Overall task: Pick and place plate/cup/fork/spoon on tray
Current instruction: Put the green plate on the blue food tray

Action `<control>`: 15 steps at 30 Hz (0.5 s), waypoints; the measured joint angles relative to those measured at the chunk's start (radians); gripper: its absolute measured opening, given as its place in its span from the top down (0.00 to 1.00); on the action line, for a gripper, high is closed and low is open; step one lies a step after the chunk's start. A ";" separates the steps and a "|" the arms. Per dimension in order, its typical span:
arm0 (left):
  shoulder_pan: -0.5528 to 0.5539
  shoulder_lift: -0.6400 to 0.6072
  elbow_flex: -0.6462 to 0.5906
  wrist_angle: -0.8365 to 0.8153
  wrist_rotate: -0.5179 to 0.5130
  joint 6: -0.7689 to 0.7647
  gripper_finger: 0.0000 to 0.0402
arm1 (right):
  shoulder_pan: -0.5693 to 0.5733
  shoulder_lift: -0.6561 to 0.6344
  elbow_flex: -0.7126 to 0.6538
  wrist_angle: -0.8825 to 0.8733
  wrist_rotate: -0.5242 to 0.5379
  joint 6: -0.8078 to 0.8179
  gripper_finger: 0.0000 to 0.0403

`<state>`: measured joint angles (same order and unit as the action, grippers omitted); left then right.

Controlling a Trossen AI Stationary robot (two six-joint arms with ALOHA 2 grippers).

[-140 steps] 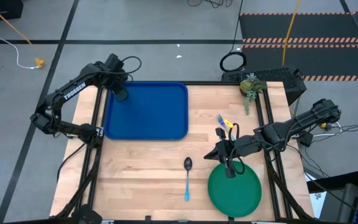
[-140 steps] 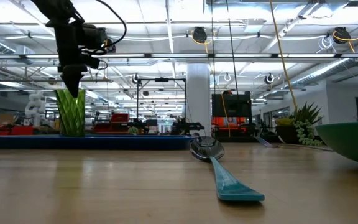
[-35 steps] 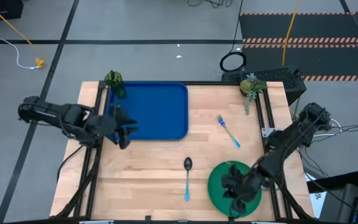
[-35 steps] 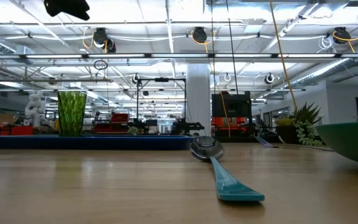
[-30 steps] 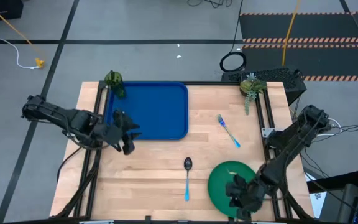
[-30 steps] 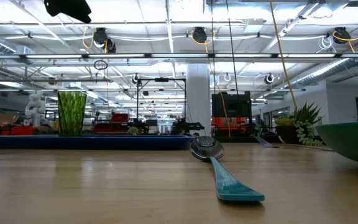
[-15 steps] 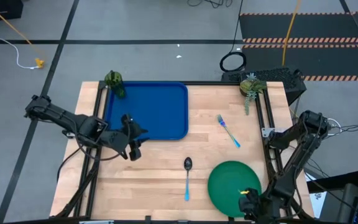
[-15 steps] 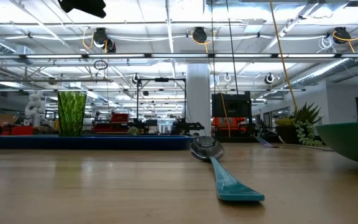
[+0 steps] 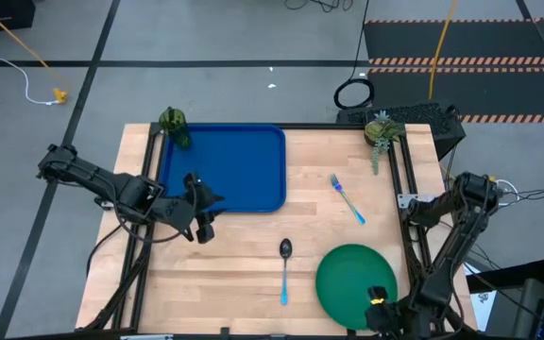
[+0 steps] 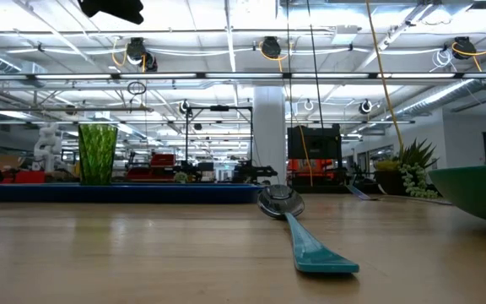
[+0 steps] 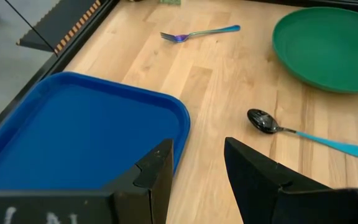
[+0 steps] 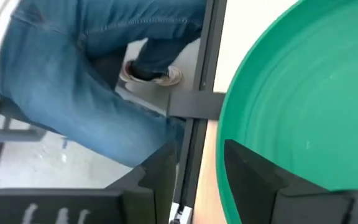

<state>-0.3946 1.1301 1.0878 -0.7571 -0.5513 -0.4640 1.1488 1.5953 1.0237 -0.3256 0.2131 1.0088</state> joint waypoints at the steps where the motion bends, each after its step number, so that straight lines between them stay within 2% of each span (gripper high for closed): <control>1: 0.000 0.000 0.000 0.000 0.000 -0.004 0.63 | 0.000 0.012 0.000 0.001 -0.002 0.000 0.68; 9: 0.000 0.000 0.000 0.000 0.000 -0.013 0.63 | 0.000 0.089 0.000 0.010 -0.026 -0.046 0.68; 15: 0.000 0.000 0.000 0.002 0.000 -0.013 0.63 | -0.001 0.094 0.000 -0.040 -0.005 -0.060 0.73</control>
<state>-0.3943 1.1301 1.0878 -0.7547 -0.5516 -0.4767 1.1477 1.6890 1.0237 -0.3656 0.2085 0.9485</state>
